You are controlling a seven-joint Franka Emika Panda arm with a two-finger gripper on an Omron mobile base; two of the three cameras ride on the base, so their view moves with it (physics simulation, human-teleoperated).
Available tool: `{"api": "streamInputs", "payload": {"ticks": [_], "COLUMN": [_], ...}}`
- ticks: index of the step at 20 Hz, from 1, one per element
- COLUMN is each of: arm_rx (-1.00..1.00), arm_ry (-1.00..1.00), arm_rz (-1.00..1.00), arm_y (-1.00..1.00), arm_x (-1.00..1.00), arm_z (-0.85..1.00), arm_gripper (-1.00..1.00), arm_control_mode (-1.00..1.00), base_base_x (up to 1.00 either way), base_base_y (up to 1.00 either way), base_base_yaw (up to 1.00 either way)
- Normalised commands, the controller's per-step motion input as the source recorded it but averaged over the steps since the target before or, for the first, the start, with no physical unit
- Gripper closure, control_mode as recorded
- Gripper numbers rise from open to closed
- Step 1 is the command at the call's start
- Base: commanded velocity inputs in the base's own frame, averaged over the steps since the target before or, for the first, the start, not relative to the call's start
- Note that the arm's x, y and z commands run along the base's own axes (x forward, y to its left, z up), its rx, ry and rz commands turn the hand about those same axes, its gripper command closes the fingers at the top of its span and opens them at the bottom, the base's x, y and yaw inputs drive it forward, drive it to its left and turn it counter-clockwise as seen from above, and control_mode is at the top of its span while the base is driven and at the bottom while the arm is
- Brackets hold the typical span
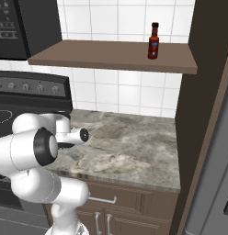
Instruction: Take 2 condiments from the cabinet and move them on the counter near the stove.Make sure the condiments are lined up with each other, next to each other.
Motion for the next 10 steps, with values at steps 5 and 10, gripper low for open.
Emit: {"api": "streamInputs", "payload": {"ticks": [5,10], "arm_rx": [0.0,0.0], "arm_ry": [0.0,0.0], "arm_rz": [0.0,0.0], "arm_y": [0.0,0.0], "arm_x": [0.0,-0.22], "arm_z": [-0.03,-0.03], "arm_gripper": [-1.0,-1.0], "arm_control_mode": [-1.0,-1.0], "base_base_x": [0.0,0.0], "base_base_y": [0.0,0.0], "base_base_yaw": [0.0,0.0]}}
